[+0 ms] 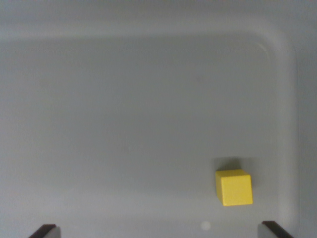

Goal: Pick yellow cube

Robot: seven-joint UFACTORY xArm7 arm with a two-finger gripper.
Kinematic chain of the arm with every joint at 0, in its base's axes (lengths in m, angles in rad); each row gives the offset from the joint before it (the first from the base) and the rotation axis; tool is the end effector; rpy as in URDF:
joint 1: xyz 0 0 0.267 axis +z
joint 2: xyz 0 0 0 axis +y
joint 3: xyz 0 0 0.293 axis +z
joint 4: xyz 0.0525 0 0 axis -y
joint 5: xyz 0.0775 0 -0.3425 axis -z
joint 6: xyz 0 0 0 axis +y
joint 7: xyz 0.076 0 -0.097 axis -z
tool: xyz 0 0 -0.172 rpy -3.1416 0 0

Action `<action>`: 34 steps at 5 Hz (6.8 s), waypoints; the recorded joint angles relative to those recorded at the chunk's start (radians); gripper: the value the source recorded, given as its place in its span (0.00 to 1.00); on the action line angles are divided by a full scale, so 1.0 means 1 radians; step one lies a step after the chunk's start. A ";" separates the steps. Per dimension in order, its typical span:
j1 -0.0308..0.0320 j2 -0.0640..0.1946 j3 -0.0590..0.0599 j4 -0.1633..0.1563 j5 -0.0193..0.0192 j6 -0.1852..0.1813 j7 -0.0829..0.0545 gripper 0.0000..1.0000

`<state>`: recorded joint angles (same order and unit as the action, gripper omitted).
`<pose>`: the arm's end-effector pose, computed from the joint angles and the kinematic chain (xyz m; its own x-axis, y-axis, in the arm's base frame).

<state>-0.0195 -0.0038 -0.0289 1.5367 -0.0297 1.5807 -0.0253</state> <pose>0.4603 -0.0303 0.3556 0.9989 -0.0234 -0.0409 -0.0222 -0.9993 0.0286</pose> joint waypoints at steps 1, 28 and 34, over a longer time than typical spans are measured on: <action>-0.0027 0.004 -0.003 -0.012 0.0016 -0.014 -0.007 0.00; -0.0966 0.160 -0.090 -0.418 0.0574 -0.516 -0.245 0.00; -0.1216 0.202 -0.113 -0.526 0.0723 -0.650 -0.309 0.00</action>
<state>-0.1412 0.1978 -0.1417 1.0111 0.0425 0.9310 -0.3341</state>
